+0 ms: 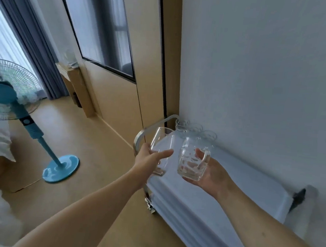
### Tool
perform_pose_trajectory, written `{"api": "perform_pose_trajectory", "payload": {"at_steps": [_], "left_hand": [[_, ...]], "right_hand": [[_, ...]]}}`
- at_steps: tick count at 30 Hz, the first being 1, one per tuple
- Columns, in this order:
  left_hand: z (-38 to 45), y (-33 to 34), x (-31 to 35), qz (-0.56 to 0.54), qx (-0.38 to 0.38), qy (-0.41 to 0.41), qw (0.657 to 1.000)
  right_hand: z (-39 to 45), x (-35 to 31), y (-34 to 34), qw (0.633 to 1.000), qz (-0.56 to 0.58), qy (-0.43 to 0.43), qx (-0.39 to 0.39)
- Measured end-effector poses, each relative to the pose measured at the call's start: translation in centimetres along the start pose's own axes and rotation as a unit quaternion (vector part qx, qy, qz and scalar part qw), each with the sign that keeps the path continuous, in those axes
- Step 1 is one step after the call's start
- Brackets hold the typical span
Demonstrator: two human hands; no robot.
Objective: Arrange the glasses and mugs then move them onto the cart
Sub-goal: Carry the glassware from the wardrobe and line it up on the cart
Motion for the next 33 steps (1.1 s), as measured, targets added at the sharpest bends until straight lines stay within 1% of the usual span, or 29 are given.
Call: {"api": "perform_pose_trajectory", "payload": {"at_steps": [4, 7, 10, 17, 23, 26, 29, 33], "left_hand": [[4.7, 1.1, 2.0, 0.016, -0.055, 0.016, 0.998], [7.8, 2.4, 1.9, -0.006, -0.104, 0.01, 0.995], [9.5, 3.7, 1.1, 0.009, -0.155, 0.007, 0.988], [13.2, 5.9, -0.2, 0.03, -0.226, 0.002, 0.974], [16.5, 8.8, -1.1, 0.038, -0.238, -0.023, 0.97], [18.4, 10.1, -1.1, 0.049, -0.226, -0.022, 0.973], [20.3, 11.4, -1.1, 0.065, -0.208, -0.022, 0.976], [22.7, 13.9, -0.8, 0.107, -0.196, -0.028, 0.974]], "right_hand": [[1.5, -1.5, -1.5, 0.997, 0.017, -0.03, 0.073], [1.9, -1.7, -2.7, 0.99, 0.04, -0.052, 0.121], [2.1, -0.7, -3.5, 0.983, 0.087, -0.062, 0.15], [2.6, 1.9, -6.6, 0.967, 0.125, -0.074, 0.212], [3.4, 1.6, -10.2, 0.96, 0.138, -0.065, 0.233], [4.2, 0.1, -12.7, 0.955, 0.139, -0.07, 0.253], [5.9, -2.1, -15.0, 0.952, 0.118, -0.072, 0.273], [8.6, -4.8, -17.5, 0.966, 0.058, -0.069, 0.243]]}}
Point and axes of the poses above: each hand's wrist, its own z-axis towards the middle knuckle, its own y-axis out of the palm, x = y × z, the point moved 10 cm from there along z, towards the middle knuckle, and after that the axes turned 7 degrees about z, right-handed, at the moved point
